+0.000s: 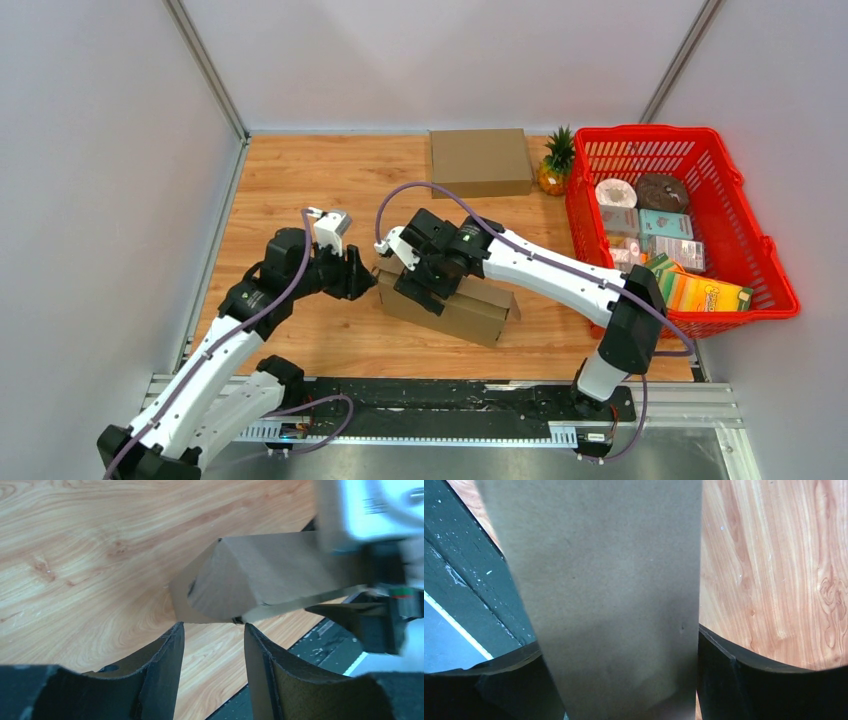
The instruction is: Fold the paper box
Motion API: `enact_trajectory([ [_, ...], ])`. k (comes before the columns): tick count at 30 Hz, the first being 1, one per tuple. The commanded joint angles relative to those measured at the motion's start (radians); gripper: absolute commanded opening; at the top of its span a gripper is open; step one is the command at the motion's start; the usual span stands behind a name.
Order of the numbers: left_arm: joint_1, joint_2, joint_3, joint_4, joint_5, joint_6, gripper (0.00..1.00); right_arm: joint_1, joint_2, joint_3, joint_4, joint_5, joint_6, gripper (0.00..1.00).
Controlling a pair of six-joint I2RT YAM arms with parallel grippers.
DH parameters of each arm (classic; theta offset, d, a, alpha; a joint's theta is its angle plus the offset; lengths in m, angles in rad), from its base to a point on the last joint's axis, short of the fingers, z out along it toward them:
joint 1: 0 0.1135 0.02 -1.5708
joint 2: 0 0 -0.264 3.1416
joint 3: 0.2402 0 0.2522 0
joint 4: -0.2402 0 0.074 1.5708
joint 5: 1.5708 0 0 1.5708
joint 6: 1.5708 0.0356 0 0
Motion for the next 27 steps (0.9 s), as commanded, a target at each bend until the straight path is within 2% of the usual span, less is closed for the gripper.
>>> enact_trajectory([
  [1,-0.028,0.055,0.058,0.062,-0.067,0.068,0.56,-0.012,-0.060,0.012,0.049,-0.010,0.007,0.80],
  [8,-0.028,0.080,0.078,0.097,-0.081,0.094,0.56,-0.019,-0.136,0.004,0.057,0.009,0.027,0.91],
  [14,-0.032,0.120,0.098,0.110,-0.029,0.096,0.51,-0.024,-0.183,-0.023,0.071,0.016,0.050,0.93],
  [20,-0.040,0.138,0.127,0.105,-0.028,0.100,0.38,-0.027,-0.177,-0.048,0.083,0.019,0.055,0.93],
  [27,-0.055,0.141,0.165,0.088,-0.048,0.110,0.13,-0.027,-0.167,-0.066,0.103,0.065,0.062,0.94],
])
